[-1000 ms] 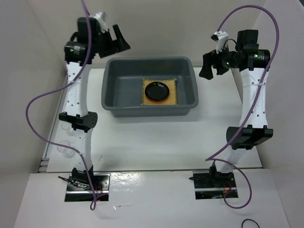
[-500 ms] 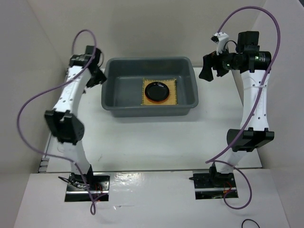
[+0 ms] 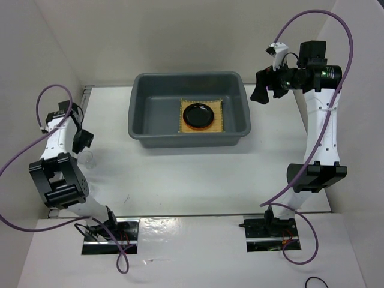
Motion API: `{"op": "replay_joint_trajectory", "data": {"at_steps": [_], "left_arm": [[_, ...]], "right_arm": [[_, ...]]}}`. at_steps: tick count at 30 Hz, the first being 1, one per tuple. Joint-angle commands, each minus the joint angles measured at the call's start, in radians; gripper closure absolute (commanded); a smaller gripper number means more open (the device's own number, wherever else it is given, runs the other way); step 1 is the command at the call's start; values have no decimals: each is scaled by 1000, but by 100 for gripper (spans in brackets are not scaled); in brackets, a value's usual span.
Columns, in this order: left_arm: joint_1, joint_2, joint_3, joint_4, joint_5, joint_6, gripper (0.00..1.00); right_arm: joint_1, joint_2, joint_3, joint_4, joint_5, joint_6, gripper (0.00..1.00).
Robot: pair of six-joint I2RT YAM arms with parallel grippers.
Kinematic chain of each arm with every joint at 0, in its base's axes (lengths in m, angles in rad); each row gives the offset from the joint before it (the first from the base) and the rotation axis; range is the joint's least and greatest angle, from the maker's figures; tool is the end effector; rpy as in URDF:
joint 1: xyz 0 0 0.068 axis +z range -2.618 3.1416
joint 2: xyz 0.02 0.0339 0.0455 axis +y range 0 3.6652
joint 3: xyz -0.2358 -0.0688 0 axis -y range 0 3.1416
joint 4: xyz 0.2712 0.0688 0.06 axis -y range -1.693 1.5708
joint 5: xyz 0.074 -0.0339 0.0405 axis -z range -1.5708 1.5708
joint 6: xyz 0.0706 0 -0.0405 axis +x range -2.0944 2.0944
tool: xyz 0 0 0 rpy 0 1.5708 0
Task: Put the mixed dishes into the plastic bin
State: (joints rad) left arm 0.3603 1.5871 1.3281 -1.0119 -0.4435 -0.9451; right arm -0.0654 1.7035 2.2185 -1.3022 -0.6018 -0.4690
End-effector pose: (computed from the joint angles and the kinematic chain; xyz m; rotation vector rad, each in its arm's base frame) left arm 0.3094 0.1489 0.2062 -1.7085 2.0838 0.4641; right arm 0.3528 0.0169 0.4394 -0.7200 2.1068 0.4201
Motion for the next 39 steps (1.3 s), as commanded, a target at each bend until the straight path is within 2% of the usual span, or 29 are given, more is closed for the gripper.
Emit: {"op": "replay_joint_trajectory", "data": {"at_steps": [1, 8, 16, 22, 26, 27, 30, 31, 32, 36, 37, 39], "left_arm": [[28, 34, -30, 116, 74, 61, 0], [28, 108, -30, 159, 137, 98, 0], [28, 117, -30, 190, 181, 107, 0], [28, 214, -21, 225, 203, 135, 2], [28, 267, -11, 246, 212, 155, 17], [28, 267, -10, 246, 221, 164, 36], [28, 267, 14, 246, 221, 164, 76], [28, 258, 28, 237, 221, 164, 93], [28, 258, 46, 217, 221, 173, 100], [28, 226, 205, 174, 261, 174, 100], [28, 200, 289, 174, 326, 174, 100], [28, 166, 364, 232, 444, 174, 100]], "right_arm": [[-5, -16, -2, 3, -24, 3, 2], [-5, -16, -11, 3, -15, 3, 2], [-5, -27, -20, 3, -6, 3, 2], [-5, -36, -29, 3, -6, 3, 2], [-5, -36, -29, 3, -6, 3, 2], [-5, -36, -29, 3, 3, 3, 2], [-5, -36, -29, 3, 4, 3, 2], [-5, -36, -29, 3, 4, 3, 2], [-5, -36, -29, 3, 4, 3, 2], [-5, -36, -40, 3, 4, 3, 2], [-5, -36, -40, 3, 4, 3, 2], [-5, -36, -49, 3, 4, 3, 2]]}}
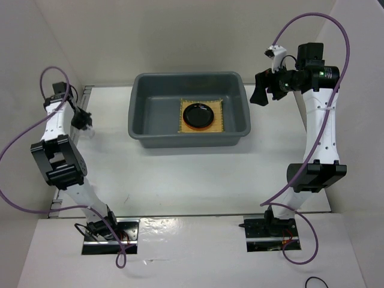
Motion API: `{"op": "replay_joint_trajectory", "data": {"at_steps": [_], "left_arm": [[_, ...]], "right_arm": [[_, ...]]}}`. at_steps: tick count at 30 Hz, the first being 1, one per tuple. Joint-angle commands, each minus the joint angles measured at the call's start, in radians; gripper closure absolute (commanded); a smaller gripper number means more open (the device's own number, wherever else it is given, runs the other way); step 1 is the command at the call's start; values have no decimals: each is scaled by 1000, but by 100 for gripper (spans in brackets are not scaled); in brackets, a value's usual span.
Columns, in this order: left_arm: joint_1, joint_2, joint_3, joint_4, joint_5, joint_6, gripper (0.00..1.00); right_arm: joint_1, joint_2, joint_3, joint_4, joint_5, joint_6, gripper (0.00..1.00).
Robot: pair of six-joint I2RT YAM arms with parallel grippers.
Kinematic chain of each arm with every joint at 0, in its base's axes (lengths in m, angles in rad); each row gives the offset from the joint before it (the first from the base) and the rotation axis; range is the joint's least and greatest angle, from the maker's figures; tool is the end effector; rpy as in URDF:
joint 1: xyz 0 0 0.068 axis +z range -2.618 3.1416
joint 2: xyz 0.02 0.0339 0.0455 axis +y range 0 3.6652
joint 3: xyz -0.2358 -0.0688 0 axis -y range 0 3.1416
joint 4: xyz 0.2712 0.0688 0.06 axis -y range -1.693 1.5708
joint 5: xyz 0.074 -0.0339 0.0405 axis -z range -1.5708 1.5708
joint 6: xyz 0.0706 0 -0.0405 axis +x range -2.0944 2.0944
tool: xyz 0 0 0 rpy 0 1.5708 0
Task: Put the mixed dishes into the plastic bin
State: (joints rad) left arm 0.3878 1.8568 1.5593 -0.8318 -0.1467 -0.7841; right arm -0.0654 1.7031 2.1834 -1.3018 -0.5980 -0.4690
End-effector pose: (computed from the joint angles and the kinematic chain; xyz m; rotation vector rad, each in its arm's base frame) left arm 0.3894 0.1702 0.1875 -1.5187 2.2083 0.0747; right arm 0.3559 0.0165 0.4289 -0.7149 2.1399 0.4333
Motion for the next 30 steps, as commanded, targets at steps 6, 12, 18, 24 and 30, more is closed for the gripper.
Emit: {"op": "replay_joint_trajectory", "data": {"at_steps": [6, 12, 18, 24, 30], "left_arm": [[-242, -135, 348, 309, 398, 204, 100], [-506, 200, 726, -111, 313, 422, 100], [-618, 360, 780, -204, 220, 411, 100], [-662, 458, 789, -221, 167, 402, 97], [-687, 521, 814, -221, 168, 402, 90]], "right_arm": [[-5, -54, -24, 3, 0, 3, 2], [-5, -77, -71, 3, 0, -7, 2], [-5, -86, -71, 3, 0, -7, 2], [-5, -95, -80, 3, 0, -16, 2], [-5, -105, -99, 3, 9, -16, 2]]}}
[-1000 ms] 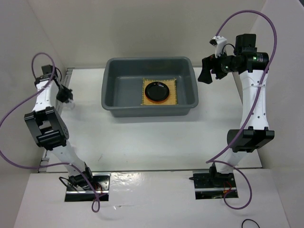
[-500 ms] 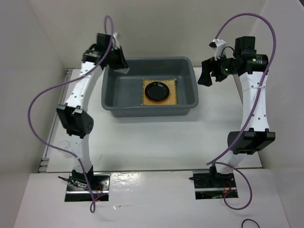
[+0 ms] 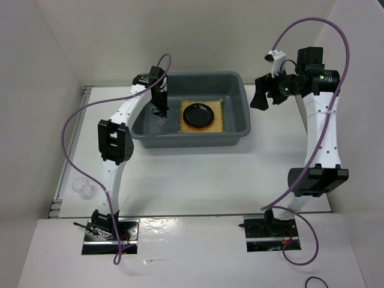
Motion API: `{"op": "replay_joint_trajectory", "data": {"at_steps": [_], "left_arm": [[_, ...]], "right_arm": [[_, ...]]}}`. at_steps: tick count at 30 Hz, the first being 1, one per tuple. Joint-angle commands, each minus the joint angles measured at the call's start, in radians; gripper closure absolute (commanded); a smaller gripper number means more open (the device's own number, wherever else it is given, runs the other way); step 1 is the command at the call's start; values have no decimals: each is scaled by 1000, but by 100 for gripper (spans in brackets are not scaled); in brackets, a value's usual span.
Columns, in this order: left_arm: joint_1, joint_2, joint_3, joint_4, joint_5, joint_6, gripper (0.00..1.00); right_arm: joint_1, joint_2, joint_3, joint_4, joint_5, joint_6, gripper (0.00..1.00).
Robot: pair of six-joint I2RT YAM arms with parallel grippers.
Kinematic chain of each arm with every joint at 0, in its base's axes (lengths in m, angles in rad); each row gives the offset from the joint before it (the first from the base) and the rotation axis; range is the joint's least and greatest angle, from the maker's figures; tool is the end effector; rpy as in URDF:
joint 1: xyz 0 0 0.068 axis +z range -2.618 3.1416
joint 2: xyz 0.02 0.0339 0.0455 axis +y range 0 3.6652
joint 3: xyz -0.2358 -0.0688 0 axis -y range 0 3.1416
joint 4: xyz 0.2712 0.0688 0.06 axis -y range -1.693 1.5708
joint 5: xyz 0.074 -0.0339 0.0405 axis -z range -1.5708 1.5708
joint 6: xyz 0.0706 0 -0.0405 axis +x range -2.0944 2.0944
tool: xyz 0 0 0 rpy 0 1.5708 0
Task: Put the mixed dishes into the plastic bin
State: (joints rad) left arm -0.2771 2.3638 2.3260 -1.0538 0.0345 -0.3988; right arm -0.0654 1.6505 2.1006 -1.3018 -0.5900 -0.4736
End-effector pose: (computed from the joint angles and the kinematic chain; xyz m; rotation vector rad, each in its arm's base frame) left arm 0.5071 -0.1468 0.2004 -0.1522 2.6845 -0.2615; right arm 0.3461 0.0167 0.4207 -0.7137 2.1693 0.4375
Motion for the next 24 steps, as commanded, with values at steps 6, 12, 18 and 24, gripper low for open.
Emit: {"op": "replay_joint_trajectory", "data": {"at_steps": [6, 12, 18, 24], "left_arm": [[-42, 51, 36, -18, -24, 17, 83], [-51, 41, 36, -18, -45, 17, 82], [-51, 41, 7, -28, -54, 17, 76], [-51, 32, -2, -47, -96, 17, 67]], "right_arm": [[-5, -52, -25, 3, 10, -11, 2], [-5, -52, -25, 3, 1, -11, 2], [-5, -52, -25, 3, 1, -11, 2], [-5, -52, -25, 3, -8, -11, 2]]}}
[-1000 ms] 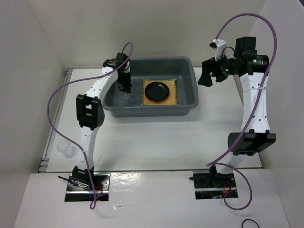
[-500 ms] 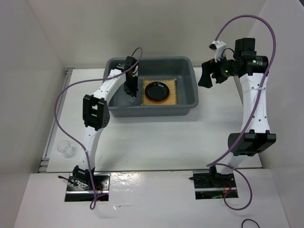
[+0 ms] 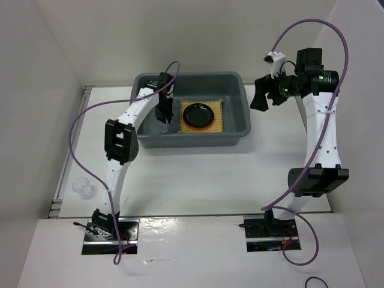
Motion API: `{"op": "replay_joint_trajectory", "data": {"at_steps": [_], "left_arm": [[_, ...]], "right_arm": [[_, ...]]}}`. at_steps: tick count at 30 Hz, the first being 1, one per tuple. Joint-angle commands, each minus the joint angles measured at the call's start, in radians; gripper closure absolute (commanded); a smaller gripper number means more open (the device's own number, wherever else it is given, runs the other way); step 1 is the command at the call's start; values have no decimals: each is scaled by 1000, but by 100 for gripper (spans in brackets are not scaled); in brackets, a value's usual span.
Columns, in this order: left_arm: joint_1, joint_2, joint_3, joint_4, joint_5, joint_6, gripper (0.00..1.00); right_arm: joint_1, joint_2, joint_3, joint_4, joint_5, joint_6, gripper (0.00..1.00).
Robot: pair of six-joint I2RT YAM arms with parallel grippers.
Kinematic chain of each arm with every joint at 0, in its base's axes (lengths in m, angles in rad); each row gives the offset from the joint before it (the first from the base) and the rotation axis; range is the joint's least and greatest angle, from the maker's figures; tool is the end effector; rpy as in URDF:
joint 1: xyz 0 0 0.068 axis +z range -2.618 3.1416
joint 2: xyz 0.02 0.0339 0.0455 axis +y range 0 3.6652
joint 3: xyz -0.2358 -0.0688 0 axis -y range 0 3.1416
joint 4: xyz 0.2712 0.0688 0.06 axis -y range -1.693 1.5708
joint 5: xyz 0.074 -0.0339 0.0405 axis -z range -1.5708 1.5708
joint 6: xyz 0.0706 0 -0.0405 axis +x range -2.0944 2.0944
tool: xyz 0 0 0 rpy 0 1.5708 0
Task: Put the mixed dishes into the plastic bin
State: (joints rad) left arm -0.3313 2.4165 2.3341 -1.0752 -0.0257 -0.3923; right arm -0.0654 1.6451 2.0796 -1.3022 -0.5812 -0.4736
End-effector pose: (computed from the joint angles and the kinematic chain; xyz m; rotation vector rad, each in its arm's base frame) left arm 0.5015 -0.1706 0.1749 -0.0910 2.7397 -0.1704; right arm 0.3460 0.0162 0.4158 -0.7090 2.1882 0.4358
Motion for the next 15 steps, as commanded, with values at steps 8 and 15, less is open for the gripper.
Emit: {"op": "replay_joint_trajectory", "data": {"at_steps": [8, 15], "left_arm": [[-8, -80, 120, -49, -149, -22, 43], [6, -284, 281, -136, -533, -137, 0]], "right_arm": [[-5, -56, -4, 3, -17, -11, 2], [-5, -56, -4, 3, -26, -11, 2]]}}
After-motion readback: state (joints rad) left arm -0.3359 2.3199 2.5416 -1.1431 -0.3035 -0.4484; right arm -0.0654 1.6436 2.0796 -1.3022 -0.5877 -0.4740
